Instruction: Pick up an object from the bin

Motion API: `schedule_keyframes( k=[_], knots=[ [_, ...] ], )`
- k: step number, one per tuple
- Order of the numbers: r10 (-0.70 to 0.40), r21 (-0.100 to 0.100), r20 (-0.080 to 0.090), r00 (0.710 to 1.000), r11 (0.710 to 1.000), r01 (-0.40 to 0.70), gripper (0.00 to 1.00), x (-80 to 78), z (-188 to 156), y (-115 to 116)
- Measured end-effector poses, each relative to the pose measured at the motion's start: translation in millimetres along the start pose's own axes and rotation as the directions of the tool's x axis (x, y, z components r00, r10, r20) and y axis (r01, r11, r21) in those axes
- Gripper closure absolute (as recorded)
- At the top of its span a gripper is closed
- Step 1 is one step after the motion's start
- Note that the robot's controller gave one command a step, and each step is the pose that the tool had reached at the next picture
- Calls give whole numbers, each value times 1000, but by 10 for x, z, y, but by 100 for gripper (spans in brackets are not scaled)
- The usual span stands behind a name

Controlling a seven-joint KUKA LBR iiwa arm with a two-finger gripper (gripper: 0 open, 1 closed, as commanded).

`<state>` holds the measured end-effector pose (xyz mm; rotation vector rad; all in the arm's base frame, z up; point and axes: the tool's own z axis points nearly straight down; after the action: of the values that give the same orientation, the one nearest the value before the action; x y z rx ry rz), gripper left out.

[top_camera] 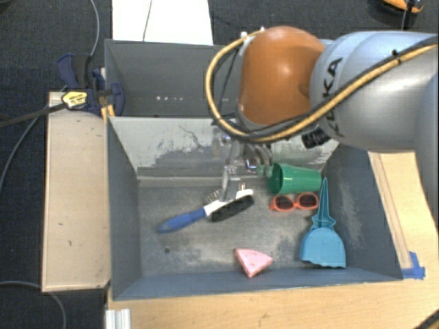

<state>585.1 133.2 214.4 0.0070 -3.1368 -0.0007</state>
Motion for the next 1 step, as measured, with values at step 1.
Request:
schedule_keyframes(
  k=[1],
  knots=[
    [3,-1,9,1000,1000,-3,0,-16,-50,-8]
  ],
)
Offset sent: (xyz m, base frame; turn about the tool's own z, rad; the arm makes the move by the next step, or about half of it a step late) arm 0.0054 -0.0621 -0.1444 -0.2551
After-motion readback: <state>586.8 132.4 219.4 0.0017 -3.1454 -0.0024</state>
